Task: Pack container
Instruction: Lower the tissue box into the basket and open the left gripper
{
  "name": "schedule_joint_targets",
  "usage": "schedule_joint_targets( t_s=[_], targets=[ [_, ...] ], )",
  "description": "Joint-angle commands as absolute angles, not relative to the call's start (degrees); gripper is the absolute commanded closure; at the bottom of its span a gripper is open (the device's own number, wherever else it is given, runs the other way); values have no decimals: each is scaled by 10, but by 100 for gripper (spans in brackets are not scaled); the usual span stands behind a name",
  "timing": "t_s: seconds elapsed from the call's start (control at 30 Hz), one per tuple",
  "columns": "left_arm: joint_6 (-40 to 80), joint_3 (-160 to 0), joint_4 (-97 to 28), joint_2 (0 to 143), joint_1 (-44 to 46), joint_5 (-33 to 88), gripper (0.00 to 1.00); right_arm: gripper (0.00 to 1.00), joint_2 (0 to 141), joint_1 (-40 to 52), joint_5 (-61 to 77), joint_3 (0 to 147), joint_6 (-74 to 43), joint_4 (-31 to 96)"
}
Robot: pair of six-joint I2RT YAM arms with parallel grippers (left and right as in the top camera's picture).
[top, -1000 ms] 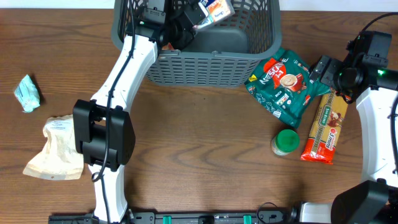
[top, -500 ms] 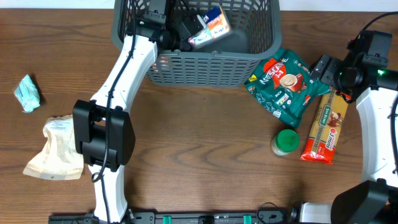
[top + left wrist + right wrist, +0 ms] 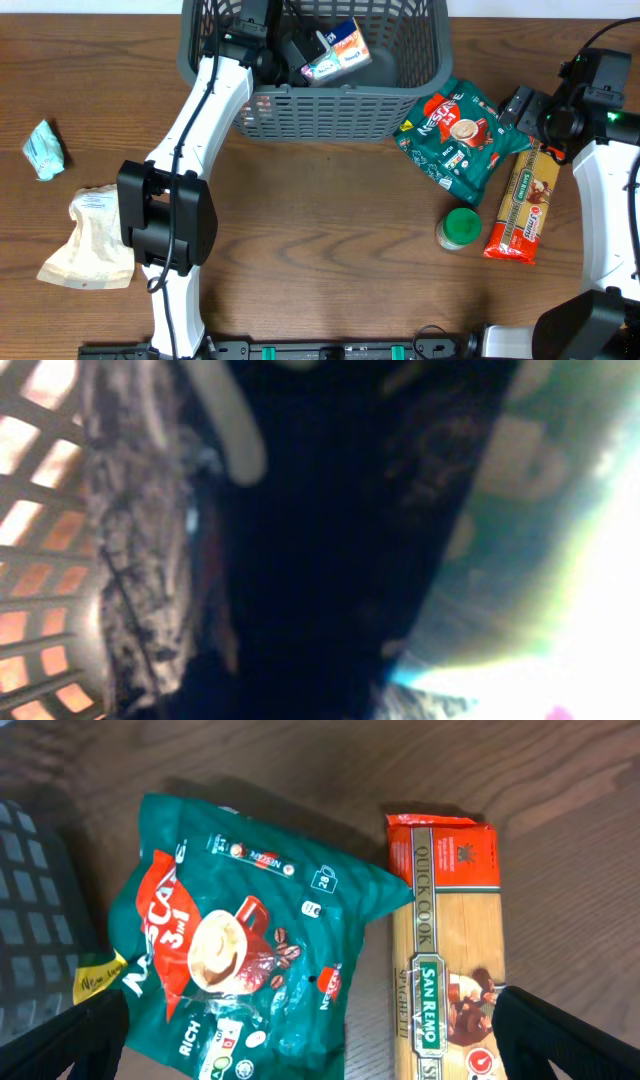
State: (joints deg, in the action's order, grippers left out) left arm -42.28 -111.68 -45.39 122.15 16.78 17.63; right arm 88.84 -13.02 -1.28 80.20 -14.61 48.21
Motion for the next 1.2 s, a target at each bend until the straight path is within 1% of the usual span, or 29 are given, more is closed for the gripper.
schedule_joint_targets(
  t_s=[0.0, 0.53, 1.17],
  targets=[
    [-426, -1127, -474, 1207, 167, 179, 46, 1, 892, -135, -17, 812, -141, 478],
    [-426, -1127, -555, 1207, 167, 179, 46, 1, 892, -135, -28, 812, -141, 473],
    [-426, -1127, -587, 1207, 167, 179, 46, 1, 892, -135, -30, 812, -141, 471]
  ],
)
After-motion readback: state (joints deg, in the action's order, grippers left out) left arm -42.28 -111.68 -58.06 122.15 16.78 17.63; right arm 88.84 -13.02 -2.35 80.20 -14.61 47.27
